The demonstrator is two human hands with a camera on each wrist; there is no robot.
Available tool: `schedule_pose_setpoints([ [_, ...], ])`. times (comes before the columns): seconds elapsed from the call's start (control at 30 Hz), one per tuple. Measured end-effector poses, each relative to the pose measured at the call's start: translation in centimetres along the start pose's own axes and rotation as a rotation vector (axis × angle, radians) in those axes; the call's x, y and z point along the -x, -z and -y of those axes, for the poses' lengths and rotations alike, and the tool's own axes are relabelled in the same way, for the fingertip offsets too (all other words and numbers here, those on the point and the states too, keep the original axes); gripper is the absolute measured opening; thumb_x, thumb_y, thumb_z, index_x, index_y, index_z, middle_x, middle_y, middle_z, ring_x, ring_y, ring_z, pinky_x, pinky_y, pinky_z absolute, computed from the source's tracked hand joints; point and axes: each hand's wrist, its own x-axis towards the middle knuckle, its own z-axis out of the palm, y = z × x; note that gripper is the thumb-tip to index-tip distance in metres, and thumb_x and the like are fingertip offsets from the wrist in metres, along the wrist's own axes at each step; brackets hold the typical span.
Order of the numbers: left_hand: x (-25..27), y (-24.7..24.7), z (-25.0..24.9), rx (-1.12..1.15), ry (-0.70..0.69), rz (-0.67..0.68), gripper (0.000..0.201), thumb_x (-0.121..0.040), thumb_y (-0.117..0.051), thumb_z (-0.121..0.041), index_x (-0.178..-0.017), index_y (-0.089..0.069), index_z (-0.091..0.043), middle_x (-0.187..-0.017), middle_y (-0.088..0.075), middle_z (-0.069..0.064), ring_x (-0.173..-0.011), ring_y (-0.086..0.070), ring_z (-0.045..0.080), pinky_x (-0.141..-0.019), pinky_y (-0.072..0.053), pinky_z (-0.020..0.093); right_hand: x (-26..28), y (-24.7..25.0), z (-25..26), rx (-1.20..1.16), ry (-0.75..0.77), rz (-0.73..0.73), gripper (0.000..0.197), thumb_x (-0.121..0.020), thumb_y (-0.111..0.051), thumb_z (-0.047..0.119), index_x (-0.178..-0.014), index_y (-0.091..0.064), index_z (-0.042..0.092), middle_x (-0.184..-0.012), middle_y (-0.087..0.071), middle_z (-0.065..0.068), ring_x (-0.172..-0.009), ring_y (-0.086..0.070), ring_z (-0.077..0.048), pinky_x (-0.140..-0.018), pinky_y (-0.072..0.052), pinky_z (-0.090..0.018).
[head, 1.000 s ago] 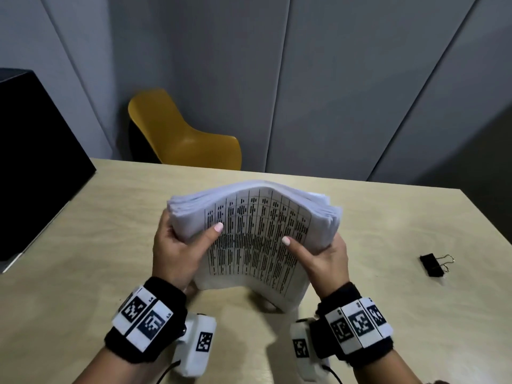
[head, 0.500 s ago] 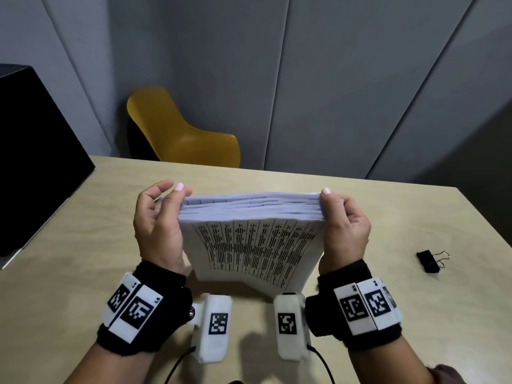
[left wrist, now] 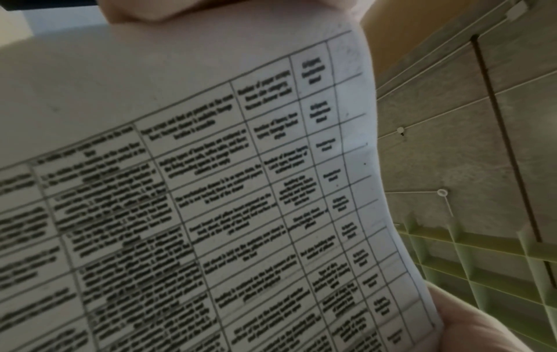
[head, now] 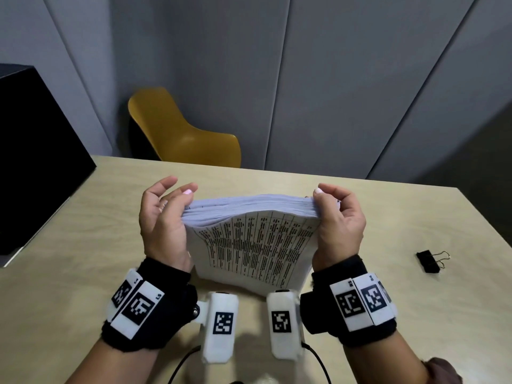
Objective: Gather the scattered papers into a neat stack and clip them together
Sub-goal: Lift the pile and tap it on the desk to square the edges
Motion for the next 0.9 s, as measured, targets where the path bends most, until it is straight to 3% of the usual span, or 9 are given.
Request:
schedule_pose_setpoints([
  [0.23,-0.1,-0.1,0.2,0.011,0.004,0.009,0.035,-0.067,-0.057,-0.015,-0.102,-0.054,-0.014,-0.092,-0.068,0.01,-0.082,-0.062,0.016,-0.075,-0.049,0.026,-0.1,0.1,-0.1,-0.029,0.015,0.063,0.01,-0.066,-0.062,0.028,-0.075,-0.062,0.024,-0.074,-0.053,0.001,-0.074,-0.049,-0.016,-0.069,-0.041,-0.03],
  [0.37,-0.1,-0.4,0.5,0.025,-0.032,0.029,0.03,-0.067,-0.061,-0.018,-0.097,-0.055,-0.016,-0.074,-0.068,-0.001,-0.069,-0.062,0.011,-0.067,-0.049,0.024,0.4,0.9,0.2,-0.038,0.054,0.306,0.042,-0.061,-0.064,0.041,-0.1,-0.058,0.026,-0.08,-0.055,0.004,-0.072,-0.057,-0.01,-0.065,-0.047,-0.024],
  [0.43,-0.4,-0.5,0.6,0.029,-0.05,0.058,0.028,-0.068,-0.063,-0.024,-0.094,-0.054,-0.019,-0.061,-0.063,-0.01,-0.058,-0.058,0.003,-0.06,-0.047,0.02,0.7,1.3,0.1,0.057,0.118,0.48,0.061,-0.06,-0.067,0.033,-0.117,-0.048,0.033,-0.094,-0.056,-0.001,-0.08,-0.06,-0.005,-0.072,-0.049,-0.018],
  [0.53,-0.8,0.2,0.8,-0.015,-0.08,0.214,0.045,-0.059,-0.066,-0.032,-0.102,-0.052,-0.027,-0.079,-0.055,-0.003,-0.071,-0.055,0.008,-0.07,-0.044,0.023,0.7,1.8,-0.7,0.18,0.196,0.554,0.072,-0.064,-0.06,0.008,-0.121,-0.035,0.042,-0.095,-0.053,-0.002,-0.076,-0.058,0.0,-0.071,-0.048,-0.016],
  [0.63,-1.5,2.2,1.3,-0.232,-0.142,0.398,0.053,-0.056,-0.067,-0.015,-0.103,-0.054,-0.034,-0.093,-0.055,-0.003,-0.082,-0.056,0.001,-0.073,-0.045,0.011,-0.3,2.8,-1.9,0.211,0.2,0.524,0.067,-0.07,-0.067,0.003,-0.123,-0.039,0.033,-0.084,-0.056,0.003,-0.071,-0.057,-0.001,-0.071,-0.048,-0.017],
  [0.7,-2.0,3.7,2.1,-0.374,-0.119,0.465,0.042,-0.06,-0.069,-0.015,-0.097,-0.062,-0.034,-0.096,-0.063,-0.007,-0.09,-0.059,0.003,-0.076,-0.047,0.011,-0.8,3.6,-3.1,0.287,0.127,0.595,0.047,-0.074,-0.071,0.003,-0.111,-0.057,0.028,-0.09,-0.064,0.004,-0.083,-0.063,-0.01,-0.075,-0.053,-0.026],
  [0.8,-2.1,4.5,3.2,-0.502,0.011,0.52,0.025,-0.062,-0.078,-0.036,-0.082,-0.071,-0.047,-0.087,-0.072,-0.022,-0.091,-0.065,-0.002,-0.088,-0.049,0.028,-0.3,3.5,-4.3,0.362,0.093,0.58,0.008,-0.077,-0.071,0.034,-0.084,-0.069,0.033,-0.078,-0.07,-0.004,-0.08,-0.064,-0.032,-0.078,-0.054,-0.049],
  [0.83,-1.9,4.4,3.3,-0.537,-0.009,0.518,0.026,-0.068,-0.078,-0.033,-0.078,-0.068,-0.055,-0.082,-0.07,-0.031,-0.086,-0.063,-0.01,-0.087,-0.046,0.025,0.1,3.3,-4.3,0.384,0.114,0.53,0.025,-0.072,-0.068,0.051,-0.084,-0.067,0.029,-0.078,-0.07,-0.014,-0.078,-0.062,-0.039,-0.075,-0.052,-0.053],
  [0.9,-1.6,3.9,3.3,-0.546,-0.09,0.48,0.037,-0.076,-0.072,-0.023,-0.074,-0.065,-0.059,-0.075,-0.065,-0.038,-0.078,-0.06,-0.017,-0.08,-0.046,0.018,0.2,3.0,-4.3,0.333,0.154,0.483,0.017,-0.076,-0.066,0.048,-0.083,-0.067,0.032,-0.083,-0.069,-0.021,-0.074,-0.065,-0.029,-0.072,-0.054,-0.048],
])
